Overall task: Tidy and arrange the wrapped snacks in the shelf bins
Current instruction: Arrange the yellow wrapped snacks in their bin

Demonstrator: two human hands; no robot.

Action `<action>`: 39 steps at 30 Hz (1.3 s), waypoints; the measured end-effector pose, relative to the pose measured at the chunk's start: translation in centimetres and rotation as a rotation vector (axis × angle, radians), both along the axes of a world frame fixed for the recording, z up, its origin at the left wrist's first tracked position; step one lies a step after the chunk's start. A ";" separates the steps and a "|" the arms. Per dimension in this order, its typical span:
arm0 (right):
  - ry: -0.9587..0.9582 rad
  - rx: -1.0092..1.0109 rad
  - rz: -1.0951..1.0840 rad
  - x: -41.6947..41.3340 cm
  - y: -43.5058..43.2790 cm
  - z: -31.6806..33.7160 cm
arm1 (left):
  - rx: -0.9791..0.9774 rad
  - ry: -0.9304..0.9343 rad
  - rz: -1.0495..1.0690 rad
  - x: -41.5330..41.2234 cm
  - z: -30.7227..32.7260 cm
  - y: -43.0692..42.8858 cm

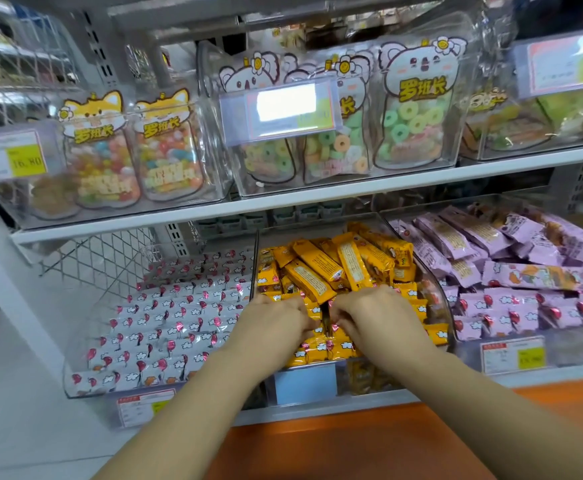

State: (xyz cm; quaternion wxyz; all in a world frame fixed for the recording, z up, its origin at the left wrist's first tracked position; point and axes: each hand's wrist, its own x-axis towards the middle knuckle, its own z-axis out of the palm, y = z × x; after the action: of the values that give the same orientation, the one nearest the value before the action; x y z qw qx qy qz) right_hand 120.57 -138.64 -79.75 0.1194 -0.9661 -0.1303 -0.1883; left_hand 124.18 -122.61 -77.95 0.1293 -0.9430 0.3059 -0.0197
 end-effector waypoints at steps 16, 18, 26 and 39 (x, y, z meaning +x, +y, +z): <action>-0.002 0.349 -0.048 -0.5 -4.2 2.5 | -0.480 -0.073 0.017 -1.2 0.4 -0.8; -0.010 0.384 -0.133 -0.4 -4.6 2.2 | -0.596 -0.073 0.022 -1.5 0.6 -1.8; 0.181 0.452 -0.114 -0.1 -3.9 1.8 | -0.919 0.132 0.154 -1.5 0.2 -5.1; 0.176 0.738 0.027 -2.4 -6.4 3.6 | -1.243 0.155 0.176 -2.5 0.5 -5.5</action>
State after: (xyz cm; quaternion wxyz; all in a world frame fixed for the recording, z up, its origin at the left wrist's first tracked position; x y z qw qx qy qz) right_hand 118.15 -145.03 -76.14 0.4727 -0.8687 -0.0557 -0.1373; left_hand 121.63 -128.06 -77.48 -0.4638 -0.8624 0.1671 -0.1147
